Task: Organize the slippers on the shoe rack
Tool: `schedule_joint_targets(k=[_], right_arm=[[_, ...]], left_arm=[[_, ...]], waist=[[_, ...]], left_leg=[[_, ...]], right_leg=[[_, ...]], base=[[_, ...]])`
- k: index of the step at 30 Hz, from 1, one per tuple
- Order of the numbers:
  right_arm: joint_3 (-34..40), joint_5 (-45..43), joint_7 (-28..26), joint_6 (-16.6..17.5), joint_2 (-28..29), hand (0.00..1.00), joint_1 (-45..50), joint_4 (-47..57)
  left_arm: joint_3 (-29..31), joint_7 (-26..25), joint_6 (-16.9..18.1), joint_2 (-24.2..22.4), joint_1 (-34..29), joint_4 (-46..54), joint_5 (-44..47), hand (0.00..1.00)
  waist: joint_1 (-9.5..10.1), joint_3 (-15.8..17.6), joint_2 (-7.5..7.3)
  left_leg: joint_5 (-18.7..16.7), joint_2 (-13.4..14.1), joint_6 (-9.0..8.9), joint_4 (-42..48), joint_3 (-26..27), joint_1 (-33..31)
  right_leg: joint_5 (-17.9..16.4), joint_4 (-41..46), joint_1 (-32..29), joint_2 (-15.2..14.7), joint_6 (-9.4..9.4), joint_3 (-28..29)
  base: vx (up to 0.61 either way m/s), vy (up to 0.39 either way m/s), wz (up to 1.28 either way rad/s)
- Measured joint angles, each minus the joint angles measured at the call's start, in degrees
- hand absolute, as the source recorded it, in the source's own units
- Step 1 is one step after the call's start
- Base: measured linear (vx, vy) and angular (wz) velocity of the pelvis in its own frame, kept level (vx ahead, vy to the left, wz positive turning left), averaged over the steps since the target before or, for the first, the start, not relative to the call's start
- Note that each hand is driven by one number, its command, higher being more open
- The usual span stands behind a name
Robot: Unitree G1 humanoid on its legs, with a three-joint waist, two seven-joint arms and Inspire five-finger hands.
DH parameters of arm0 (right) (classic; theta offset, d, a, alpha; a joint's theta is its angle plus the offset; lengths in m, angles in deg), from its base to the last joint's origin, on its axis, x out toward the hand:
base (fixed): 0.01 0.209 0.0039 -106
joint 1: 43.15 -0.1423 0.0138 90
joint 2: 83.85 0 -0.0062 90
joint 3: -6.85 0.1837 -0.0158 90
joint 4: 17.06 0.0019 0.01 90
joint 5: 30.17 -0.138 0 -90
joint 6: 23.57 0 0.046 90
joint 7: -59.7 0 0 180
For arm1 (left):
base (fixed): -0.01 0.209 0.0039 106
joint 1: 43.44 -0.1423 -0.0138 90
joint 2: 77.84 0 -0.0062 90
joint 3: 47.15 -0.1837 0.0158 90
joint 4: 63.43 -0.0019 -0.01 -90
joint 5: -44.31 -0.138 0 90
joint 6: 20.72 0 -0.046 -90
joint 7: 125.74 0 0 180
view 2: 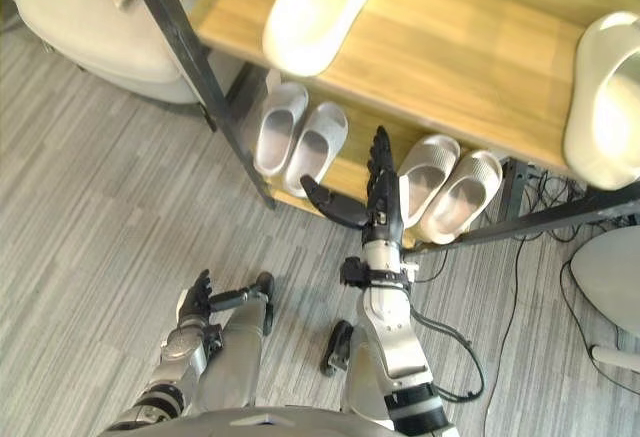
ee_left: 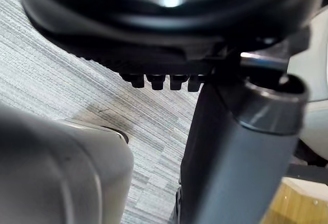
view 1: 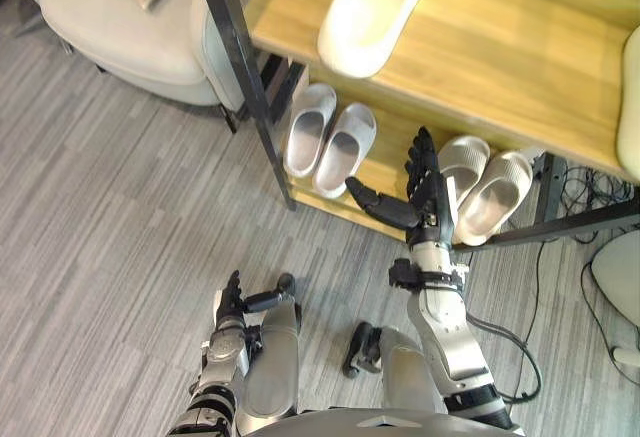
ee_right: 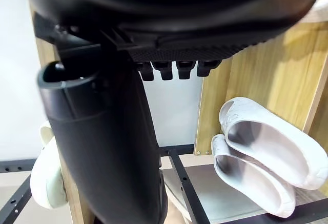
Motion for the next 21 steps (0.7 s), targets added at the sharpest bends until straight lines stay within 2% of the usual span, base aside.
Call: schedule_joint_targets(k=[3, 8, 9, 11, 21], right_arm=[[1.6, 1.8, -2.3, 0.0, -2.8, 1.0, 1.5, -7.0], [5.4, 2.7, -5.9, -0.6, -6.2, 1.0, 3.6, -19.2], [5.5, 2.7, -6.0, -0.6, -6.5, 1.0, 3.8, -19.7], [7.5, 2.7, -7.7, -0.9, -7.7, 1.0, 4.9, -26.9], [9.4, 3.7, -9.6, -2.6, -8.5, 1.0, 3.5, -49.9]], left_arm=[[-3.6, 1.1, -0.1, 1.2, -0.9, -3.3, -1.0, 1.0], [-6.0, 3.1, -0.1, 1.2, -1.9, -4.8, -3.2, 1.0], [-6.1, 3.2, -0.1, 1.2, -2.0, -4.8, -3.2, 1.0], [-7.6, 4.2, -0.1, 1.2, -3.4, -5.0, -4.5, 1.0], [-11.1, 5.9, -0.2, 1.3, -4.3, -5.9, -6.8, 1.0]], waist=[[-1.79, -2.7, 0.31], [-2.38, -4.2, 1.58], [-2.45, -4.3, 1.71], [-3.2, -5.4, 3.08], [-3.52, -7.4, 4.51]], left_leg=[[3.3, -0.1, 0.36, -8.7, 0.7, 5.9], [5.9, -0.6, 0.62, -15.8, 1.7, 12.8], [6.0, -0.6, 0.66, -16.1, 1.7, 13.1], [7.4, -1.1, 0.81, -19.3, 1.5, 16.1], [10.9, -0.9, 0.85, -26.2, 0.9, 22.1]], right_leg=[[4.3, -9.2, 5.4, 1.2, 0.69, 0.0], [7.7, -16.8, 11.8, 1.7, 1.38, 0.1], [7.8, -17.1, 12.0, 1.7, 1.38, 0.0], [8.7, -19.2, 14.6, 1.7, 1.7, -0.4], [9.2, -20.6, 18.0, 2.4, 1.5, -0.5]], base=[[0.14, 0.052, -0.1], [0.05, 0.015, -0.07], [0.0, 0.0, 0.0], [-0.01, 0.007, 0.05], [-0.03, -0.011, 0.02]])
